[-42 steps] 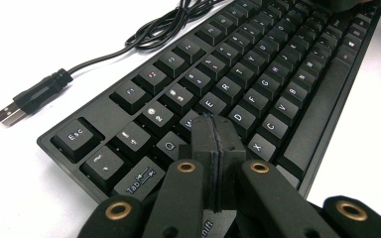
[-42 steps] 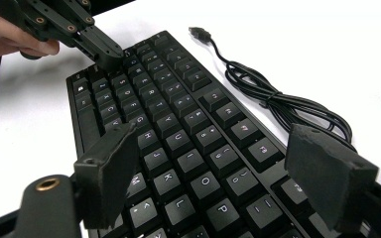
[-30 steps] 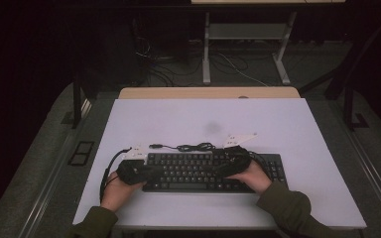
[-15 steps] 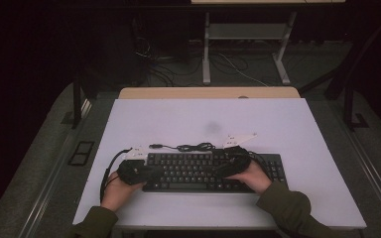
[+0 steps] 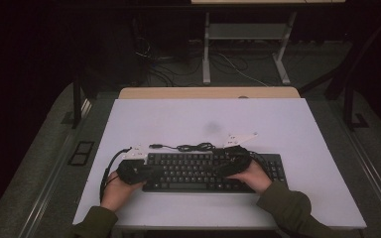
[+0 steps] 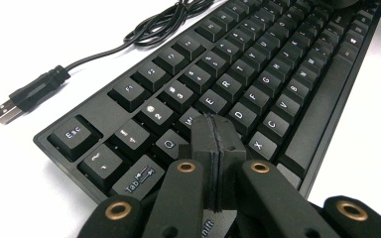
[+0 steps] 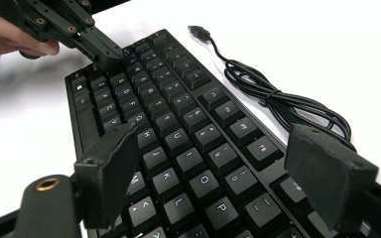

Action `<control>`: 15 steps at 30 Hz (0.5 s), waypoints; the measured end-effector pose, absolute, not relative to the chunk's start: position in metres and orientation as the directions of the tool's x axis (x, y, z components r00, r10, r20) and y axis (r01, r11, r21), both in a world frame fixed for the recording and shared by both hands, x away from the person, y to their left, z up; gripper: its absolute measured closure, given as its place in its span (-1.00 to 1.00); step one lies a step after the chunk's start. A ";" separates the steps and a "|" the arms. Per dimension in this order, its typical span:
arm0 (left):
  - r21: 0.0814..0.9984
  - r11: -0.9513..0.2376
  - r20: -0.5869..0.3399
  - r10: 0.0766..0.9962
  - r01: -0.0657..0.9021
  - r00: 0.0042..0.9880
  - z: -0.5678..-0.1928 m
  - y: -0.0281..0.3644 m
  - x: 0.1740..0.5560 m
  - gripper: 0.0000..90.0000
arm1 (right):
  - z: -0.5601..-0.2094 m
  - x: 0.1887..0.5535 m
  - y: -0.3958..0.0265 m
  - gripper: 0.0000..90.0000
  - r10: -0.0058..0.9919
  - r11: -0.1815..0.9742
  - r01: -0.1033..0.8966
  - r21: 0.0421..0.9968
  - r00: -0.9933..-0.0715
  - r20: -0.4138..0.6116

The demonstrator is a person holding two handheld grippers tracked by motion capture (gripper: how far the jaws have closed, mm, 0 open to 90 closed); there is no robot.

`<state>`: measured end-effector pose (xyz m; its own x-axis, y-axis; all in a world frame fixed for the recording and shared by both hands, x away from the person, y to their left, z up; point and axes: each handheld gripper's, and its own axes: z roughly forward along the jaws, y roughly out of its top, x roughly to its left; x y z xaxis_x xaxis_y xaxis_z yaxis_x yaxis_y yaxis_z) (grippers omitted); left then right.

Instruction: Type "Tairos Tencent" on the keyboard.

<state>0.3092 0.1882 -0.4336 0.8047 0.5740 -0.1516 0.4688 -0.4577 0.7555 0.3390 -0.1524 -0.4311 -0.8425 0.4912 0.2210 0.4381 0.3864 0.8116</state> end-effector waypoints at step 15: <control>0.782 -0.429 -0.154 0.569 0.452 0.807 -0.427 0.182 0.309 0.69 | -0.431 0.340 -0.153 -0.53 0.494 0.387 0.440 0.810 -0.841 0.221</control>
<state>0.3090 0.1818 -0.4267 0.8075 0.5693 -0.1543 0.4521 -0.4294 0.7818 0.3396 -0.1533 -0.4313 -0.8409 0.4939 0.2211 0.4404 0.3872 0.8100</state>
